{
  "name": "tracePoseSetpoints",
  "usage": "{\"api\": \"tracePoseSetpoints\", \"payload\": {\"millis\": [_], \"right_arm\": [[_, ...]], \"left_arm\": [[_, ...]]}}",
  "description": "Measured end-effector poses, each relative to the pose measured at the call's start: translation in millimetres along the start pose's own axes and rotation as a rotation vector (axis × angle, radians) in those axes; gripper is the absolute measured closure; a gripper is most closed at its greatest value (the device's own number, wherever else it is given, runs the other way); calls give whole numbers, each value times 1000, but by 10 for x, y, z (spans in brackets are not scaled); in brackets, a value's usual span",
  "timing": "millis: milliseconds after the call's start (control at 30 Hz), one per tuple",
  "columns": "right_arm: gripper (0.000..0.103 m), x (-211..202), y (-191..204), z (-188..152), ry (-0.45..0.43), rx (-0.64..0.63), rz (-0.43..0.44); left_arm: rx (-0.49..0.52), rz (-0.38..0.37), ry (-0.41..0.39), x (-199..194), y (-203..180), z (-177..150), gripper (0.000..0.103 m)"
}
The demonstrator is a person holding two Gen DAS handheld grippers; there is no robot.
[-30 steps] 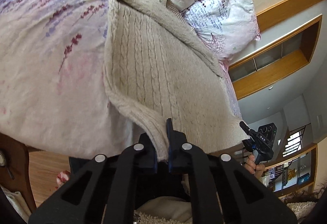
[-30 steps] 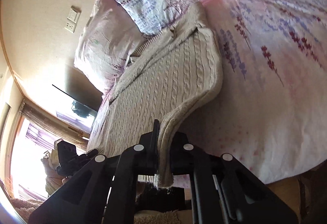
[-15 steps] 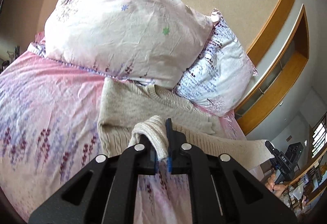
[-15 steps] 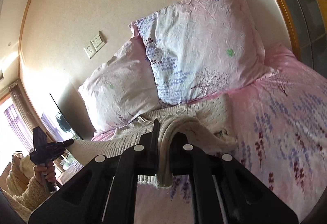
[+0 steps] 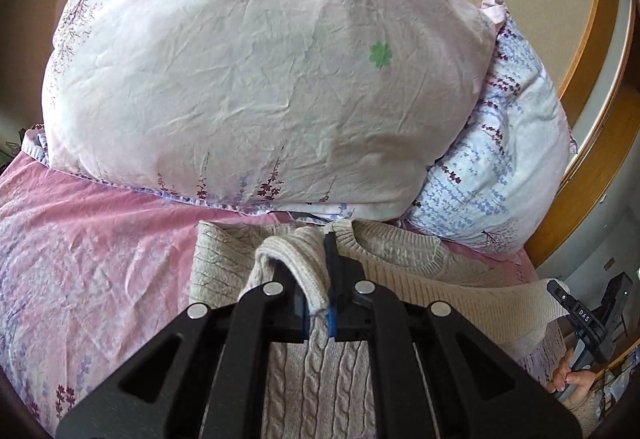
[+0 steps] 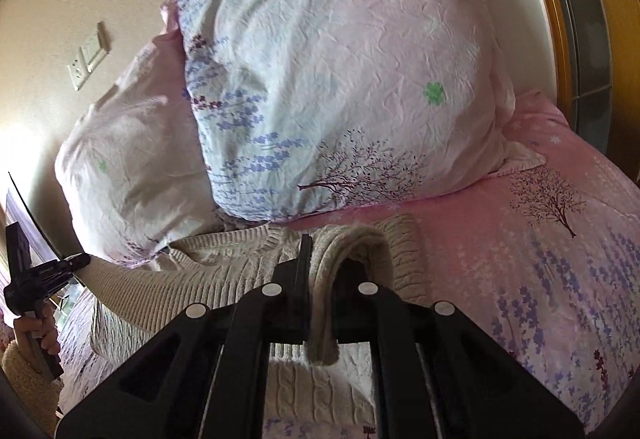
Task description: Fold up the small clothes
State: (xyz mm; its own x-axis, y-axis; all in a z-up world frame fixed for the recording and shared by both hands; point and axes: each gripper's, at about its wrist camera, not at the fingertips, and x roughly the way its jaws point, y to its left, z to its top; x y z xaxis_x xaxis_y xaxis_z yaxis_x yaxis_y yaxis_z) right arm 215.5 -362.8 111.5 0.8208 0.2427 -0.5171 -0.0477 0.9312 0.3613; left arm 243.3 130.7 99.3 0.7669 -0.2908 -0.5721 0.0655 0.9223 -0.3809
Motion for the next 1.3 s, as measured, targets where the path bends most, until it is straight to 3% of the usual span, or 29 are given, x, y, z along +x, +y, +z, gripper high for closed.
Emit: {"api": "tracePoseSetpoints", "payload": {"millis": [233,400,467,500,533,567,600,733,800,900,1000,1167,1300], "right_arm": [[95,690,-119,53,115,72,-102],[92,1025,-266,65,190,215,-116],[81,1064,-340,95,216,292,-94],[67,1050,-367,116,208,322,-70],[53,1007,-384,139,189,341,-52],[45,951,-388,162,160,345,-64],[35,872,-382,176,134,334,-83],[37,551,-409,131,93,282,-95],[46,398,-442,52,90,259,-97],[54,189,-499,-111,122,222,-106],[55,56,-518,-221,145,174,-129],[57,78,-491,-302,184,114,-143],[68,178,-460,-353,236,99,-144]], "left_arm": [[-21,60,73,629,96,-7,97],[-120,62,138,921,266,-39,94],[-162,49,145,932,327,-33,87],[-182,25,149,921,354,-23,82],[-197,12,147,892,378,-12,69],[-205,10,140,840,396,5,52],[-203,15,123,769,401,22,46],[-158,-6,102,458,425,19,43],[-132,-16,119,325,460,-47,43],[-100,-29,154,167,511,-197,48],[-66,-21,187,101,493,-333,48],[-24,12,220,91,484,-463,48],[-20,28,248,142,483,-557,48]]}}
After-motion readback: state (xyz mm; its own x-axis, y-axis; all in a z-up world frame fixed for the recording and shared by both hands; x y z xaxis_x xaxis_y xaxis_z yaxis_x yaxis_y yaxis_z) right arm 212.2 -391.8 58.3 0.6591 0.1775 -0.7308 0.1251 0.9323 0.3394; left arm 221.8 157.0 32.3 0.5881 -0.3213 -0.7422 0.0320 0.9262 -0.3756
